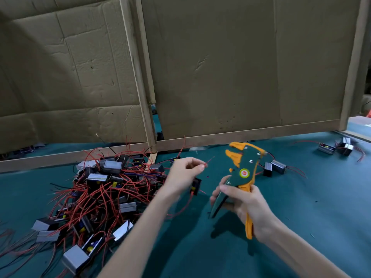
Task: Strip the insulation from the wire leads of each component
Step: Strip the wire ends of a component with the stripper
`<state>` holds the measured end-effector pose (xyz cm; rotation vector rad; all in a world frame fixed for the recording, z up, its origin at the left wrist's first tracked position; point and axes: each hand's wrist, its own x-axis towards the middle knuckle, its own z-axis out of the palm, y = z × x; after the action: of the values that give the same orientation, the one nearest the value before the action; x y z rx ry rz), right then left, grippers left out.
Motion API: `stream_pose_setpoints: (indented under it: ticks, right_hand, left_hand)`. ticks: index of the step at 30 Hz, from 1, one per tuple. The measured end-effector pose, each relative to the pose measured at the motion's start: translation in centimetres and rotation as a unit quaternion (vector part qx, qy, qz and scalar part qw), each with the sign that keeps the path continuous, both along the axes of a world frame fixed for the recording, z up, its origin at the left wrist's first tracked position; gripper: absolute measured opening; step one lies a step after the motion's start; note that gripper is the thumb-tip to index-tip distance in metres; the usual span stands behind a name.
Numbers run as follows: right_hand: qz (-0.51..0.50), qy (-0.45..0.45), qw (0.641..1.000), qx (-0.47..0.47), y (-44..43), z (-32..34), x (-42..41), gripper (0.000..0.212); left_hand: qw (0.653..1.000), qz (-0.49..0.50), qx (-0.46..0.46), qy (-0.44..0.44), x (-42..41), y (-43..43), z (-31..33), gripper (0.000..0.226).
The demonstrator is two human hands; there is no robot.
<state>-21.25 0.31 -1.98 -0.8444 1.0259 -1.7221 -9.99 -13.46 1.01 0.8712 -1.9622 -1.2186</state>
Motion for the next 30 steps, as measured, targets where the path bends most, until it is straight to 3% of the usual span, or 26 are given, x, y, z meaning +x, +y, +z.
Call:
stream_pose_setpoints:
  ticks: [3, 6, 8, 10, 12, 14, 16, 19, 22, 27, 28, 30]
  right_hand:
    - [-0.123, -0.016, 0.99, -0.063, -0.3, 0.1, -1.2, 0.014]
    - [-0.219, 0.007, 0.973, -0.07, -0.3, 0.1, -2.5, 0.004]
    - [-0.239, 0.027, 0.968, -0.077, -0.3, -0.1, -3.2, 0.016]
    - [-0.239, 0.044, 0.967, -0.08, -0.3, -0.1, -3.3, 0.024]
    - [-0.232, 0.048, 0.969, -0.069, -0.4, -0.3, -3.4, 0.02]
    - [-0.215, 0.047, 0.974, -0.049, -0.5, -0.5, -3.3, 0.016]
    - [-0.19, 0.047, 0.98, -0.032, -0.6, -0.6, -3.2, 0.022]
    - [-0.162, 0.049, 0.985, -0.011, -0.5, -0.5, -3.2, 0.028]
    - [-0.143, 0.058, 0.988, 0.002, -0.5, -0.6, -3.2, 0.029]
    - [-0.136, 0.059, 0.989, -0.003, -0.6, -0.6, -3.4, 0.028]
    - [-0.136, 0.059, 0.989, -0.003, -0.6, -0.7, -3.5, 0.027]
    - [-0.135, 0.062, 0.989, -0.002, -0.6, -0.7, -3.5, 0.027]
  left_hand:
    - [0.999, -0.007, 0.004, 0.046, -5.6, 1.1, -0.6, 0.013]
    - [0.978, -0.142, 0.118, 0.097, -9.8, 2.5, -0.4, 0.034]
    - [0.972, -0.186, 0.132, 0.054, -10.7, 1.9, -0.3, 0.044]
    - [0.99, -0.126, 0.058, 0.004, -10.3, 0.2, -0.5, 0.043]
    - [0.997, 0.021, -0.043, -0.059, -9.0, -2.4, -0.7, 0.042]
    - [0.966, 0.152, -0.128, -0.168, -7.2, -5.3, -1.2, 0.044]
    - [0.913, 0.202, -0.164, -0.313, -5.3, -7.7, -1.6, 0.047]
    - [0.817, 0.202, -0.196, -0.503, -2.9, -9.8, -1.7, 0.047]
    - [0.776, 0.185, -0.197, -0.57, -2.5, -10.6, -1.7, 0.044]
    - [0.789, 0.172, -0.173, -0.564, -3.4, -9.9, -2.2, 0.035]
    - [0.8, 0.18, -0.184, -0.542, -3.5, -9.7, -2.2, 0.035]
    - [0.857, 0.214, -0.198, -0.425, -3.5, -9.4, -2.3, 0.032]
